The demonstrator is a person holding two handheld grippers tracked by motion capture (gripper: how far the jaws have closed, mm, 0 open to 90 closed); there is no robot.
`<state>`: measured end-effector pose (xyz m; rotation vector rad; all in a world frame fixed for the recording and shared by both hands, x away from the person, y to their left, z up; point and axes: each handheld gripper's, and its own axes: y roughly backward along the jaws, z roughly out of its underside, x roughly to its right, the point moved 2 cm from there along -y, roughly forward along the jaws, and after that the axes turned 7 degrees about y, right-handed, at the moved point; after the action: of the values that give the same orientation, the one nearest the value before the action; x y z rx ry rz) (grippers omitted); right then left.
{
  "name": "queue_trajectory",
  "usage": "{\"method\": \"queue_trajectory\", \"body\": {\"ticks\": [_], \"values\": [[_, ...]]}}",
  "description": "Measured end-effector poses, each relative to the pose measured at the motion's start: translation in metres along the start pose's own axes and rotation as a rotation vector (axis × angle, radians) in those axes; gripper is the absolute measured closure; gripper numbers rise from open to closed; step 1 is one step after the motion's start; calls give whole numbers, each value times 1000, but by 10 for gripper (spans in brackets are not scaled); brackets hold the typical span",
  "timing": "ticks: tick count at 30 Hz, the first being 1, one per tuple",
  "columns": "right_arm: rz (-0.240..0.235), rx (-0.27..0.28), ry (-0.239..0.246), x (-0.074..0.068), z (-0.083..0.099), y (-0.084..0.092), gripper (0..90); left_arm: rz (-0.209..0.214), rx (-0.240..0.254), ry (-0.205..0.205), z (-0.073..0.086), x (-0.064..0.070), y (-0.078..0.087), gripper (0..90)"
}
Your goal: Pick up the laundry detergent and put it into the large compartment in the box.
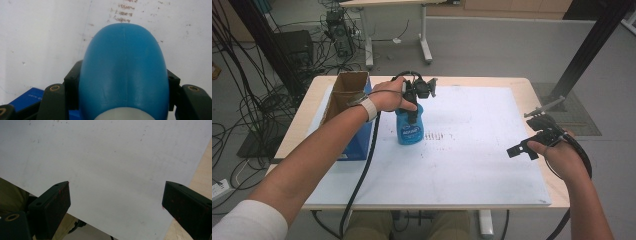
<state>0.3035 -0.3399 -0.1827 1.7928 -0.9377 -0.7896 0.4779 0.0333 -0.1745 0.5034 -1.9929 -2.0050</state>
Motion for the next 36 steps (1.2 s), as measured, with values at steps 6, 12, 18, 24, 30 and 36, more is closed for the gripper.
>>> {"method": "queue_trajectory", "body": {"ticks": [6, 12, 18, 24, 30, 36], "values": [[6, 4, -1, -2, 0, 3, 80, -10, 1, 29, 0, 4, 9, 383], [9, 7, -2, -5, 1, 5, 80, 16, 0, 102, 4, 3, 20, 383], [9, 12, 3, -7, 4, 7, 80, 7, 3, 106, 8, 6, 26, 383], [9, 17, 7, -9, 6, 9, 80, 0, -6, 121, 10, 10, 28, 383], [8, 19, 9, -10, 8, 10, 80, -3, -7, 167, 11, 12, 33, 383], [10, 24, 4, -10, 11, 12, 80, -4, -20, 202, 12, 15, 38, 383]]}}
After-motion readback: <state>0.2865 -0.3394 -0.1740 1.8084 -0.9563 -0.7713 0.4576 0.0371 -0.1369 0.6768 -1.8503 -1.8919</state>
